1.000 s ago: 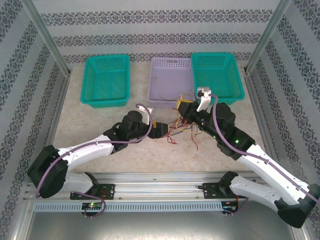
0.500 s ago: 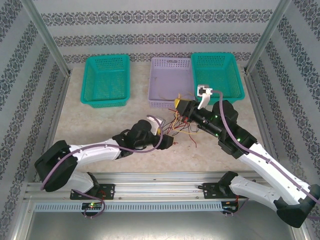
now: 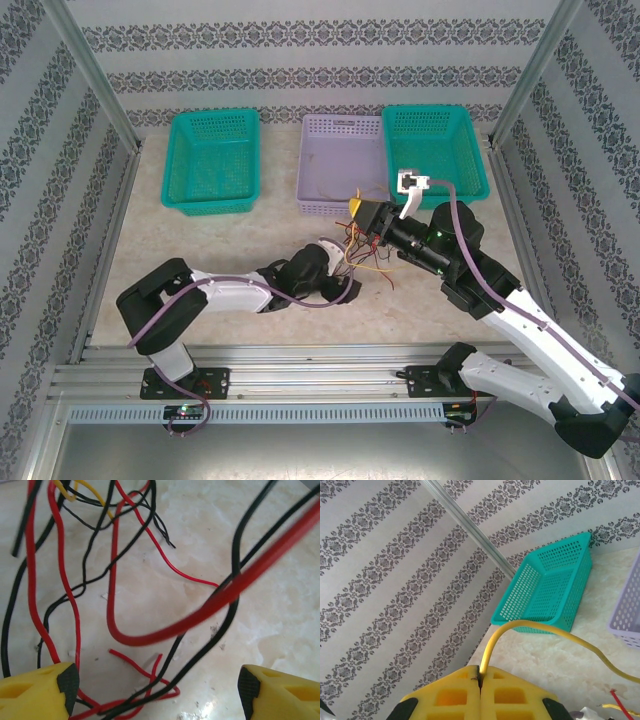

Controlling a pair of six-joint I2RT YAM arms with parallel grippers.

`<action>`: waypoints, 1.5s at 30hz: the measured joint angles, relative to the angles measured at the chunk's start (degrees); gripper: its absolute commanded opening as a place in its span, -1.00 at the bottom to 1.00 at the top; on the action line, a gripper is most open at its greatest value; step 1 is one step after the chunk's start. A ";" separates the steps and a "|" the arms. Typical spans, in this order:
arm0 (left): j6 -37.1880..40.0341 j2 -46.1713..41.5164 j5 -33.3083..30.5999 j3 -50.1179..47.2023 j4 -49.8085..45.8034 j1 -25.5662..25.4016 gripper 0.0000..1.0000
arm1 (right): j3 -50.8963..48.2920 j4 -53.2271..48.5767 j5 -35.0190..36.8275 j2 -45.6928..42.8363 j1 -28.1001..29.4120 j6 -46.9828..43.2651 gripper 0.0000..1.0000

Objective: Untangle the cables

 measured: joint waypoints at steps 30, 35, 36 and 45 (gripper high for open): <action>3.65 -16.61 -6.99 -8.46 -2.54 0.00 -1.00 | 0.85 -7.65 7.43 -8.55 -14.27 0.81 -1.00; 2.32 -25.20 -11.65 -8.70 -8.11 0.04 -1.00 | -0.33 -8.92 8.04 -9.55 -21.64 0.87 -1.00; 1.90 -26.88 -12.57 -8.70 -9.38 0.13 -1.00 | -0.98 -9.18 8.07 -9.86 -22.88 0.94 -1.00; -4.35 -39.54 -17.73 -6.23 -27.63 7.39 -1.00 | -8.22 -11.34 6.23 -11.04 -34.71 2.78 -1.00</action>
